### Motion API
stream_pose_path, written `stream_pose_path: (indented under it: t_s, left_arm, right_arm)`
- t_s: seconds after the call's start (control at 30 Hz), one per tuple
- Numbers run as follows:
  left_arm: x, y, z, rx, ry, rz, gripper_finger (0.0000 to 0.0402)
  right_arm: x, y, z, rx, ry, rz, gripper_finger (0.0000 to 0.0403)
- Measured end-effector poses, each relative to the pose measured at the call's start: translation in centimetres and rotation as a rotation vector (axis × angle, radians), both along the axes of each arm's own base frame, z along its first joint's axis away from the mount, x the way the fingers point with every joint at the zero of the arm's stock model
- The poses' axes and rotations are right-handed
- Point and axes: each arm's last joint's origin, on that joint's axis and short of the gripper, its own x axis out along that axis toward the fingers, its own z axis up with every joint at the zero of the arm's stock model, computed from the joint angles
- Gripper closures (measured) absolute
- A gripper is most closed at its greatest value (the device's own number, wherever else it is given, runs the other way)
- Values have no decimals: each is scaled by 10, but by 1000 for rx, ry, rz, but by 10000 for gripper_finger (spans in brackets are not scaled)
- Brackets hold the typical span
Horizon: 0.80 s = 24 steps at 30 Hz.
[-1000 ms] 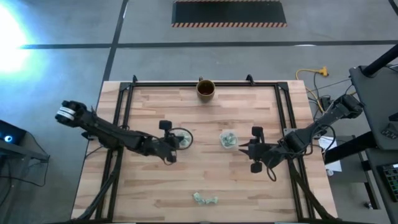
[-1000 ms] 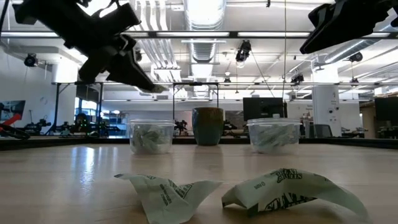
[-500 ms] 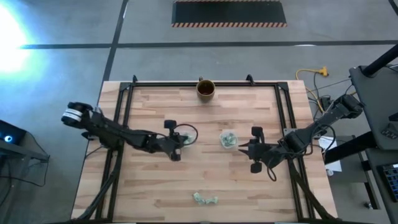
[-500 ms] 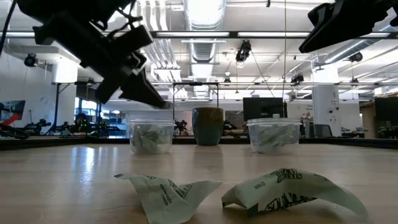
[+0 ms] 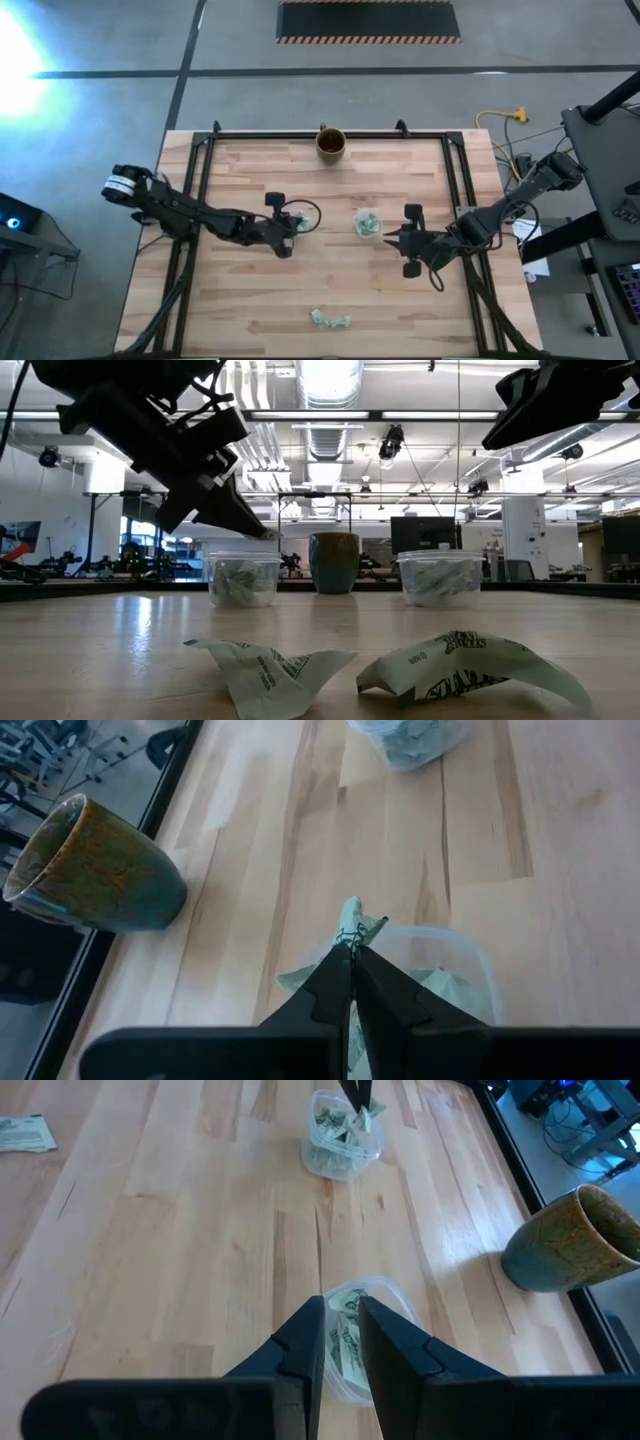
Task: Pick and place Stevia / Truvia into bins
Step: Put the white stevia packet into the left transparent container
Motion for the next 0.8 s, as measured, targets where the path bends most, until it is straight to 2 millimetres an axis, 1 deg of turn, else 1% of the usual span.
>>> stream_pose_path:
  t_s: [0.1,0.23,0.37,0.47,0.57,0.67,0.8]
  left_arm:
    - [-2,0,-2,7,34,1,388]
    - [-3,1,-4,9,47,9,354]
    - [-2,1,-2,7,38,9,323]
    - [-1,0,1,5,27,8,310]
    - [0,-3,8,-7,-1,-6,306]
    - [-1,-10,13,-66,-7,-93,306]
    - [1,-27,23,-222,-22,-321,306]
  right_arm:
    - [0,0,0,0,0,0,346]
    - [0,0,0,0,0,0,346]
    - [0,0,0,0,0,0,346]
    - [0,0,0,0,0,0,346]
    - [0,0,0,0,0,0,346]
    - [0,0,0,0,0,0,346]
    - [0,0,-1,0,2,-1,346]
